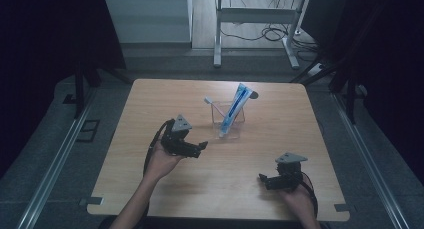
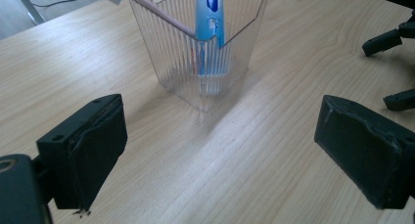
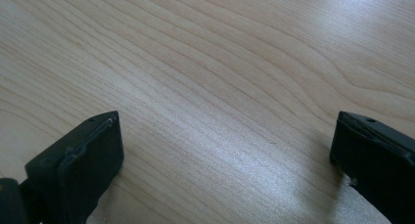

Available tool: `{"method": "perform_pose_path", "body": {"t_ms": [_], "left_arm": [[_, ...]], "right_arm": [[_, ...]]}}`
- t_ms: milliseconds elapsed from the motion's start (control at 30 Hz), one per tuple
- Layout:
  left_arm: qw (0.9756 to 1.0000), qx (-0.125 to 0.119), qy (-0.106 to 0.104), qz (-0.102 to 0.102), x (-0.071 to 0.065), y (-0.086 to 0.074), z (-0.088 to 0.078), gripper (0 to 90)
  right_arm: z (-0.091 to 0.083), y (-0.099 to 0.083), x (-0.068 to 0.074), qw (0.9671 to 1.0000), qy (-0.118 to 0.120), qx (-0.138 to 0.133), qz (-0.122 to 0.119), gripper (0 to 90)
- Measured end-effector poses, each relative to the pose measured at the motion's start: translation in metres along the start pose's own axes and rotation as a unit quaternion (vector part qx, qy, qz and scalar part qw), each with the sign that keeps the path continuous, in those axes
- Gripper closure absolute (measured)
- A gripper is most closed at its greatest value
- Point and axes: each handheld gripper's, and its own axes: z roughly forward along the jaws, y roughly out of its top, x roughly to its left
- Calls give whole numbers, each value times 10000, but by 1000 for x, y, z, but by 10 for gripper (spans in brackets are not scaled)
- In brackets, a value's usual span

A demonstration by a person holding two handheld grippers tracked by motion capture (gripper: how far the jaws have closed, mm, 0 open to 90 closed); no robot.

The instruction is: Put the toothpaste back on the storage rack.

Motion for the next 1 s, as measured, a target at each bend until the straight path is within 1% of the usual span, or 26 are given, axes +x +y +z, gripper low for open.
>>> {"method": "perform_pose_path", "body": {"t_ms": [233, 433, 600, 800, 1000], "left_arm": [[10000, 1, 16, -33, 0, -10, -7, 58], [9999, -24, 49, -131, 2, -19, -12, 58], [9998, -27, 66, -164, 3, -25, -17, 58], [9998, 5, 120, -147, 2, -34, -20, 59], [9997, 47, 144, -174, 1, -45, -22, 58]], "right_arm": [[0, 0, 0, 10000, 3, 5, 17, 0], [0, 0, 0, 10000, 4, 8, -7, 0], [0, 0, 0, 10000, 1, 1, -2, 0], [0, 0, 0, 10000, 6, 10, 9, 0], [0, 0, 0, 10000, 6, 9, 8, 0]]}}
